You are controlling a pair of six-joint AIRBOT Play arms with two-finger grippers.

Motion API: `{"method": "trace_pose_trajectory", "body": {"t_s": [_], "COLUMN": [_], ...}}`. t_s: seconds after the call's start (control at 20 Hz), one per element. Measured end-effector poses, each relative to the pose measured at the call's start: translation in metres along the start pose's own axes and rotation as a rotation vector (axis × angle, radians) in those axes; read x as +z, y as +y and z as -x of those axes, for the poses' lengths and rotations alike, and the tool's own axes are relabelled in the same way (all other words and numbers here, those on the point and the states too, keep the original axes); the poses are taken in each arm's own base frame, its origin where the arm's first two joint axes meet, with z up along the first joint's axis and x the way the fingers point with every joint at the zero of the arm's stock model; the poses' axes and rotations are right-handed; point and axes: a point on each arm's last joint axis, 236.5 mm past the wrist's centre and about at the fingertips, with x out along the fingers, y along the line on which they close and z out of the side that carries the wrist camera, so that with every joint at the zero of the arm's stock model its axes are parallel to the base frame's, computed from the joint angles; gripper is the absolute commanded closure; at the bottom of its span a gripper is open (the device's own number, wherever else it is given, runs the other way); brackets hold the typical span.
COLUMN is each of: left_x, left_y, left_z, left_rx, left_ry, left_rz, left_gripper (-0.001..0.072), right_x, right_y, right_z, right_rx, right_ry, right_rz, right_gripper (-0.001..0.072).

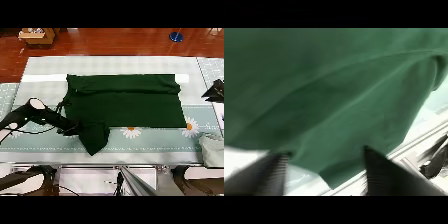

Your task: Fold the shirts.

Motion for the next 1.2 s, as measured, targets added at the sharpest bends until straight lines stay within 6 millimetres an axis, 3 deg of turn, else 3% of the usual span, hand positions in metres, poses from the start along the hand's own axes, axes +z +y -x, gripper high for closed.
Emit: {"method": "trace_pose_trajectory", "body": {"t_s": [0.05,0.1,0.15,0.2,0.35,0.85,1.15,1.2], "left_x": [0.002,0.002,0.0,-0.003,-0.005,0.023,0.023,0.023], "left_y": [0.001,0.0,-0.001,-0.003,-0.006,-0.009,-0.015,-0.016], "left_z": [-0.007,-0.012,-0.016,-0.019,-0.021,0.001,0.003,0.003], "left_rx": [0.008,0.009,0.007,0.004,0.003,0.052,0.034,0.03], "left_ry": [0.004,0.011,0.024,0.035,0.04,-0.142,-0.153,-0.153], "left_rz": [0.013,0.027,0.036,0.041,0.039,-0.052,-0.049,-0.048], "left_gripper": [0.0626,0.0666,0.0666,0.0666,0.0666,0.0666,0.0666,0.0666], "right_x": [0.001,0.002,0.002,0.001,-0.01,-0.078,-0.106,-0.109], "right_y": [0.002,0.004,0.006,0.007,0.0,-0.029,-0.038,-0.035], "right_z": [0.003,0.004,0.006,0.007,0.002,-0.076,-0.104,-0.108], "right_rx": [0.003,0.008,0.009,0.009,0.008,0.058,0.055,0.071], "right_ry": [-0.013,-0.02,-0.026,-0.028,0.004,0.19,0.241,0.247], "right_rz": [0.004,0.006,0.009,0.011,-0.011,-0.086,-0.092,-0.1], "right_gripper": [0.0331,0.0331,0.0329,0.0266,0.023,0.0231,0.0235,0.0271]}}
